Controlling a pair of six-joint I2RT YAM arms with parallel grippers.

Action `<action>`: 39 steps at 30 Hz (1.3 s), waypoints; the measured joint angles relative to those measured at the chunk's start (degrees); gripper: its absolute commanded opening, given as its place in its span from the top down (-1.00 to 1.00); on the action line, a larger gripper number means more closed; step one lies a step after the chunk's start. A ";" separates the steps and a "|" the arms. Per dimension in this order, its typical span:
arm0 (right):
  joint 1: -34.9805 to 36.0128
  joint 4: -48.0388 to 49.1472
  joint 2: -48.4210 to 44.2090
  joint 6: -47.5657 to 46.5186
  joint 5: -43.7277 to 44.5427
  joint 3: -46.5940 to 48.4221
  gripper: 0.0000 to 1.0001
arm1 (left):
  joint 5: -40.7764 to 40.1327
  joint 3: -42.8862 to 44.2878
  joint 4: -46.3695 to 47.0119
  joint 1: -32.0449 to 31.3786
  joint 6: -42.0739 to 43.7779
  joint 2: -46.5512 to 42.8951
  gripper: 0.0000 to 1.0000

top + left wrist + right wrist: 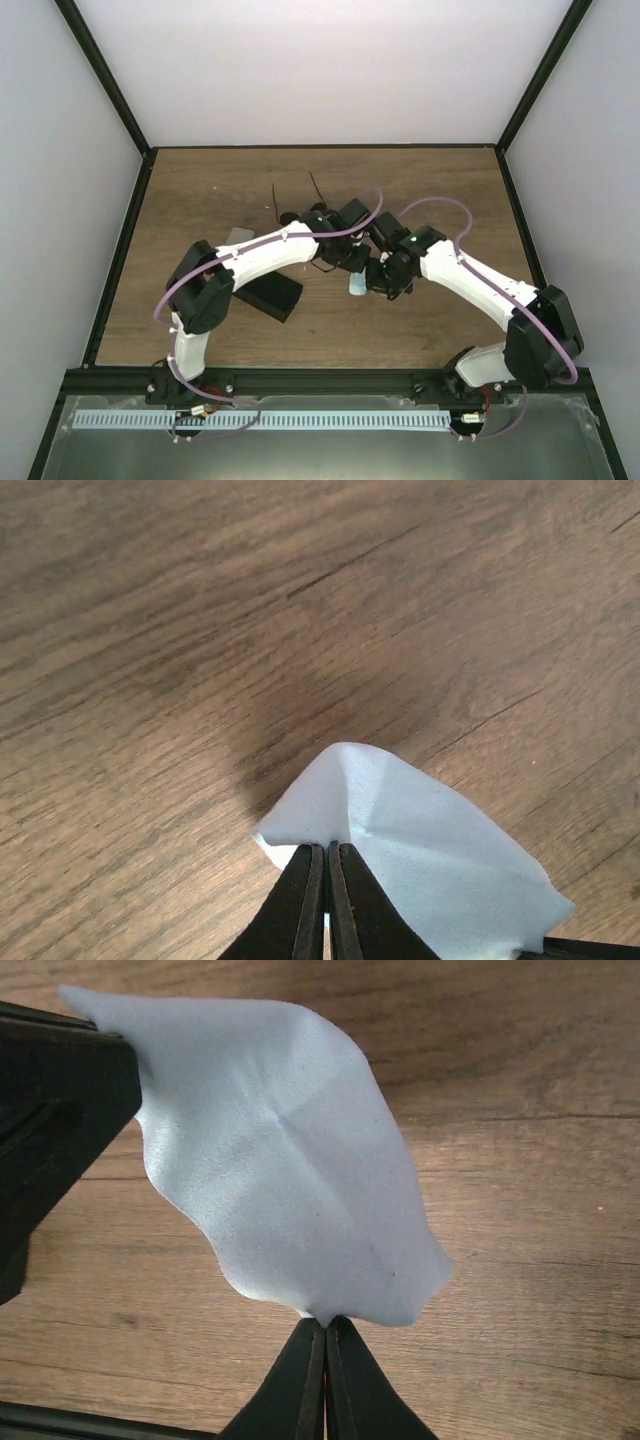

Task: Organize the sunglasses
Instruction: Adjust the glasses cleaning cloth at the center of the board.

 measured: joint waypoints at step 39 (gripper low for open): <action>-3.43 8.04 0.61 -0.26 -6.99 -2.40 0.40 | -2.10 -0.44 -8.63 -0.68 -7.43 -2.91 0.91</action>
